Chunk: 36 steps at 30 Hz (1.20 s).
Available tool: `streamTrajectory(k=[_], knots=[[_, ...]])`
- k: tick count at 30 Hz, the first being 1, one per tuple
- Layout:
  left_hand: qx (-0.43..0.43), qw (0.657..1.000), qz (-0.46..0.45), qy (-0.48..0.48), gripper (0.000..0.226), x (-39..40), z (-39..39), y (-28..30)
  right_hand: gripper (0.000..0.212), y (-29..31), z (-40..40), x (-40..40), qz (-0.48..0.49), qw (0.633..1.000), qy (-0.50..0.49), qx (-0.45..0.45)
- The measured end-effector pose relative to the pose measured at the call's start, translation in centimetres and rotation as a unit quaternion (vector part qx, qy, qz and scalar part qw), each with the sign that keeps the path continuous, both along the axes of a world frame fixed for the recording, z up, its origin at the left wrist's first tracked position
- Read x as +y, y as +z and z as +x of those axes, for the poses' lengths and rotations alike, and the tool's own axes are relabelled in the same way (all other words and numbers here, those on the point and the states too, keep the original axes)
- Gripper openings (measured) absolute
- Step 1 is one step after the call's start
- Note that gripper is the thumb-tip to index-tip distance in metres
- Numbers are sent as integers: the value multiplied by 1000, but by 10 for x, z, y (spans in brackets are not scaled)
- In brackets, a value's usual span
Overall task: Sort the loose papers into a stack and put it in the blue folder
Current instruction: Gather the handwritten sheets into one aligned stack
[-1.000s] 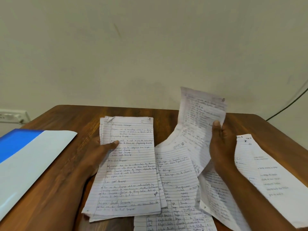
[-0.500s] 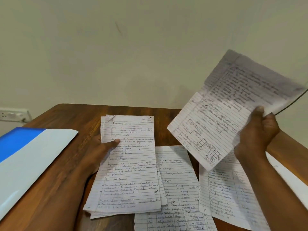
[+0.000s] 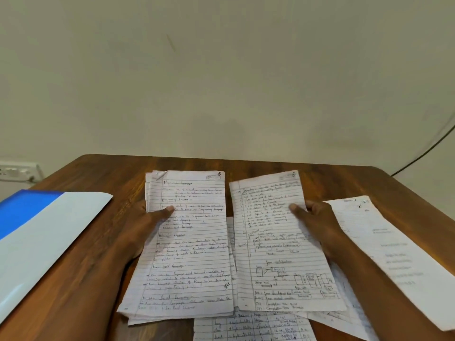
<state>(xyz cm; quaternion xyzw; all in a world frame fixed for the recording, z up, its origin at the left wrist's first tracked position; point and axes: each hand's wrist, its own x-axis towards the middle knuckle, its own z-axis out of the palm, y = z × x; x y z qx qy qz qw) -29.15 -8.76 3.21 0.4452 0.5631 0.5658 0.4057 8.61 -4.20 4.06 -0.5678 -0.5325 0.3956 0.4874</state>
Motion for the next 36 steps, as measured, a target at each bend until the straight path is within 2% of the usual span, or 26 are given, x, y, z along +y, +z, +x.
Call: streamTrajectory(k=[3,7,11,20,25,29,33,34,36], knots=[[-6,1000,2,-1,22,0,2,1,10,-5,-7,-1,18,1000,23,8],[-3,1000,13,7,17,-2,6,3,23,-10,-19,2,36,997,32,-64],[-9,1000,8,-12,20,-2,4,4,26,-13,-39,0,35,994,48,-89],[-25,1000,-5,6,12,-5,6,10,30,-26,-50,-3,9,998,67,-7],[-41,999,-9,16,29,-2,4,8,29,-29,-50,-2,14,998,64,-16],[-61,998,-20,9,31,-2,6,11,29,-31,-50,0,15,998,62,-23],[-128,992,-13,-7,54,-3,5,13,28,-32,-49,0,19,997,71,-22],[-126,992,-12,-10,52,-3,6,13,28,-33,-49,0,20,997,72,-21],[-104,994,-17,-1,34,2,9,11,28,-33,-48,0,21,997,73,-15]])
